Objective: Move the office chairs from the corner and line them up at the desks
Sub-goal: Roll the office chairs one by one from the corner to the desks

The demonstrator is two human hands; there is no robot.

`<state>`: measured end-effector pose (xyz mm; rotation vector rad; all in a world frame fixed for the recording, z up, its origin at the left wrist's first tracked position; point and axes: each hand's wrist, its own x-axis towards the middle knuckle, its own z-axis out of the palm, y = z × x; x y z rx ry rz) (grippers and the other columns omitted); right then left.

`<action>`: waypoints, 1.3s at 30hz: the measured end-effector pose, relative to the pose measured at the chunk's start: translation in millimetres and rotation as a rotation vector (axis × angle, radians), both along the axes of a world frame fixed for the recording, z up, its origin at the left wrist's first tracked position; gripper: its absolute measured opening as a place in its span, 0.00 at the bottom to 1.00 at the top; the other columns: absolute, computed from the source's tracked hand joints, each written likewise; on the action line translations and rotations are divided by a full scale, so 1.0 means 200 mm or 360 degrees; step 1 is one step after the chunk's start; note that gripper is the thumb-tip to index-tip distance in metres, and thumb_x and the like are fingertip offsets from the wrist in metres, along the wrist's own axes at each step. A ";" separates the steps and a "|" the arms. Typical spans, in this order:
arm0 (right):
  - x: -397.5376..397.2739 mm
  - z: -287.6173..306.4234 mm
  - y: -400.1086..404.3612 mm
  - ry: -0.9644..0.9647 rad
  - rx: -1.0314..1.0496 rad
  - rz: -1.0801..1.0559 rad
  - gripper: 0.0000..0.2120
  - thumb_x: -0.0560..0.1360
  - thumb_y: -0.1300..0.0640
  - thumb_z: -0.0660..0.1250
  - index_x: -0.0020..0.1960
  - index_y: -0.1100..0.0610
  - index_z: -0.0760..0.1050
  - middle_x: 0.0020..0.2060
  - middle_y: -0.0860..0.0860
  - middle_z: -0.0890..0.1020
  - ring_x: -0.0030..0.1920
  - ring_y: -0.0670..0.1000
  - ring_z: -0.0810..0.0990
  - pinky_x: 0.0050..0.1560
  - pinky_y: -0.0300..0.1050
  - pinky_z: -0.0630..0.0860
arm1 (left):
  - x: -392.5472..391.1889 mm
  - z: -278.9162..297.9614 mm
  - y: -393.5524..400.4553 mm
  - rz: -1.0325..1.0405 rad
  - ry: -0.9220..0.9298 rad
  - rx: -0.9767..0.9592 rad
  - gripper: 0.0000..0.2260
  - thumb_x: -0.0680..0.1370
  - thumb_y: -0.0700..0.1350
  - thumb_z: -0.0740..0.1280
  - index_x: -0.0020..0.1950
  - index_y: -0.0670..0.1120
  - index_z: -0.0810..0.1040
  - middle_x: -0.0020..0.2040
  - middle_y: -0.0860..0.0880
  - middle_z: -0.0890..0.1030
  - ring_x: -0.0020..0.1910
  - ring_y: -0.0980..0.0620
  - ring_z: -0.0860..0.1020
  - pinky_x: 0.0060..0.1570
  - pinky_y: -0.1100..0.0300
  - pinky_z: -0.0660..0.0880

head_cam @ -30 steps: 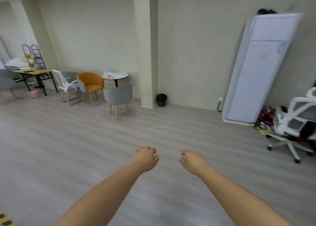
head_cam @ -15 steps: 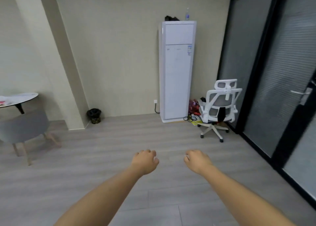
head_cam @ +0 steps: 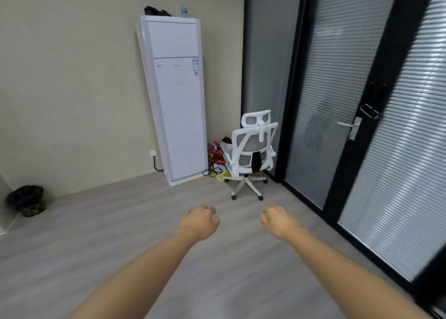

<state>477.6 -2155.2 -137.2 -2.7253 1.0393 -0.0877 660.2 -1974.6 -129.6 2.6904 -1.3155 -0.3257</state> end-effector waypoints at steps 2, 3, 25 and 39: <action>0.08 -0.03 -0.25 -0.0002 0.0027 -0.0048 0.15 0.80 0.49 0.56 0.57 0.54 0.76 0.57 0.54 0.80 0.57 0.59 0.78 0.54 0.49 0.73 | 0.09 -0.01 -0.27 -0.0055 -0.0013 0.0003 0.18 0.82 0.54 0.55 0.66 0.48 0.74 0.66 0.45 0.76 0.63 0.42 0.75 0.64 0.51 0.68; 0.12 -0.04 -0.36 -0.0006 0.0033 -0.0063 0.14 0.80 0.49 0.56 0.56 0.54 0.76 0.57 0.55 0.80 0.56 0.60 0.77 0.53 0.49 0.73 | 0.13 0.00 -0.38 -0.0065 -0.0020 -0.0004 0.18 0.82 0.53 0.55 0.66 0.48 0.74 0.66 0.45 0.75 0.63 0.42 0.74 0.63 0.51 0.68; 1.51 -0.07 -2.85 -0.0085 0.0055 -0.0010 0.14 0.81 0.50 0.56 0.58 0.54 0.76 0.54 0.52 0.80 0.51 0.56 0.79 0.49 0.50 0.76 | 1.54 -0.05 -2.95 -0.0135 -0.0062 -0.0031 0.19 0.80 0.55 0.53 0.66 0.49 0.73 0.64 0.46 0.76 0.62 0.43 0.74 0.60 0.48 0.69; 2.37 -0.01 -4.20 -0.0038 0.0069 0.0126 0.10 0.81 0.51 0.55 0.49 0.55 0.72 0.48 0.53 0.80 0.45 0.58 0.80 0.44 0.51 0.77 | 2.37 0.00 -4.37 -0.0175 -0.0123 -0.0011 0.19 0.81 0.55 0.53 0.67 0.49 0.72 0.64 0.45 0.76 0.60 0.42 0.75 0.61 0.47 0.70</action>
